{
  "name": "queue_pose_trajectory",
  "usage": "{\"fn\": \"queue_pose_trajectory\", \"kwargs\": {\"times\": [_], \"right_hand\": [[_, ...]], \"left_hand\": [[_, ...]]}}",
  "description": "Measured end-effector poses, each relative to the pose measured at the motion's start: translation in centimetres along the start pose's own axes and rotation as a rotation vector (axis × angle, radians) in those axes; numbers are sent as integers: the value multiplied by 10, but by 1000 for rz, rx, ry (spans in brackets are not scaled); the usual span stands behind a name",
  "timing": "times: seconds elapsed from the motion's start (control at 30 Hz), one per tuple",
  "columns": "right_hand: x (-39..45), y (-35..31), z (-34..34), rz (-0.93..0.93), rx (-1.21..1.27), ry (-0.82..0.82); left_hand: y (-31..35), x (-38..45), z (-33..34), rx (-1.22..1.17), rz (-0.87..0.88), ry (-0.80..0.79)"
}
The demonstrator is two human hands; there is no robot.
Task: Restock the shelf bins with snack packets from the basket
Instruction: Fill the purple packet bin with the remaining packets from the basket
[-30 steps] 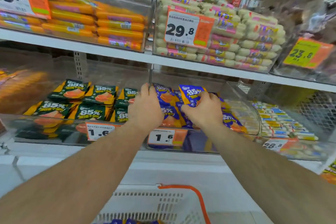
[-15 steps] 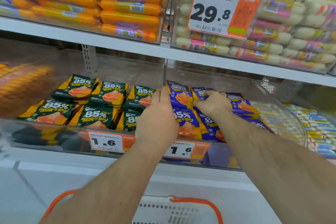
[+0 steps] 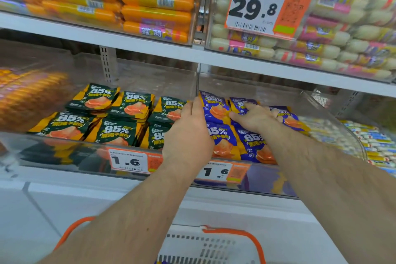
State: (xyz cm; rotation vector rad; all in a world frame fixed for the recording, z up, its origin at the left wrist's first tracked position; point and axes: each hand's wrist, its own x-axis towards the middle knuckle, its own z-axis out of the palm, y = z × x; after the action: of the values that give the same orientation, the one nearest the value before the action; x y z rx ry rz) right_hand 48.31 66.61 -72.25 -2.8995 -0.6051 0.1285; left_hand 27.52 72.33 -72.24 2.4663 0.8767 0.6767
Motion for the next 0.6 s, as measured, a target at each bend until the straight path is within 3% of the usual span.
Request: {"fn": "queue_pose_trajectory", "kwargs": {"times": [0.17,0.37,0.47,0.53,0.6], "right_hand": [[-25,-3,-13,-59,50,266],[-85,-18,-17,-320,389,735],[-127,-32,-3,-507,596,989],[-157,-40,16,-601,728,1048],[-183,-46,46,-616,875,977]], "left_hand": [[-3,1,4,-58,39,47],[-10,-6,2,-309,224,292],[-15,-25,-9,-290,388,470],[-23,-49,-14,-296,489,486],[-41,-80,-8,-356,489,389]]}}
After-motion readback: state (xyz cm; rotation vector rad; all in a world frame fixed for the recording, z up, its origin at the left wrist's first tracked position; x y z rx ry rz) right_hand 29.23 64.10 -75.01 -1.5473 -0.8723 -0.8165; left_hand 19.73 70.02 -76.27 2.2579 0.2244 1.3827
